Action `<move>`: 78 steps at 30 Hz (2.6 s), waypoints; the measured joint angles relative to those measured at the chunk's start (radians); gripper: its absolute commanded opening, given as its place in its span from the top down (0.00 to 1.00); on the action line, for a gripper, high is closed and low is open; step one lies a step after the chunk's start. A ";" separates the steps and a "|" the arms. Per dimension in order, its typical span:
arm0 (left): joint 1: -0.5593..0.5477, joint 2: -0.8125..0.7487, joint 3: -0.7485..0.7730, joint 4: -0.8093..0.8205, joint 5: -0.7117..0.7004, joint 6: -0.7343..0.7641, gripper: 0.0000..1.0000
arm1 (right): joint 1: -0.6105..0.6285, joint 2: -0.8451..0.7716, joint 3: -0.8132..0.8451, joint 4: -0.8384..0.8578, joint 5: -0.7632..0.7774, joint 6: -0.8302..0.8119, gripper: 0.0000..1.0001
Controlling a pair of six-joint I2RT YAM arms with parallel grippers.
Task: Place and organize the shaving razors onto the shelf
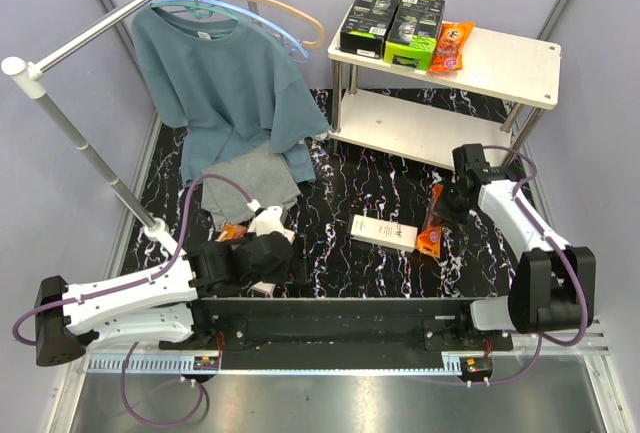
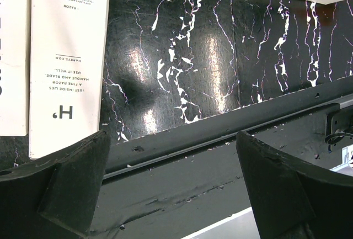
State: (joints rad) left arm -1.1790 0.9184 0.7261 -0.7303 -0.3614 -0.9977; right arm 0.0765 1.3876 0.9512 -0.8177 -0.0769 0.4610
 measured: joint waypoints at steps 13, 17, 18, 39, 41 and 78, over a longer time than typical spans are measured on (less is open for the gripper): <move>0.000 0.003 0.000 0.005 0.008 0.000 0.01 | 0.186 -0.108 0.247 -0.052 -0.018 0.042 1.00; 0.000 0.008 0.000 0.012 0.010 0.000 0.01 | 0.246 -0.108 0.360 -0.092 -0.007 0.056 1.00; 0.000 0.008 0.000 0.014 0.010 0.000 0.01 | 0.266 -0.107 0.395 -0.108 0.000 0.060 1.00; 0.000 0.021 0.000 0.023 0.014 0.001 0.01 | 0.347 0.119 1.093 -0.334 0.095 0.021 1.00; 0.000 0.021 0.000 0.023 0.015 0.001 0.01 | 0.347 0.152 1.166 -0.360 0.102 0.010 1.00; 0.000 0.026 -0.018 0.034 0.018 0.001 0.01 | -0.234 0.412 1.770 -0.518 -0.288 -0.042 1.00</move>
State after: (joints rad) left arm -1.1790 0.9447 0.7082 -0.6968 -0.3435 -0.9970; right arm -0.1574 1.7996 2.7216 -1.3354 -0.3645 0.4187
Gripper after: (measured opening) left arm 0.988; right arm 0.009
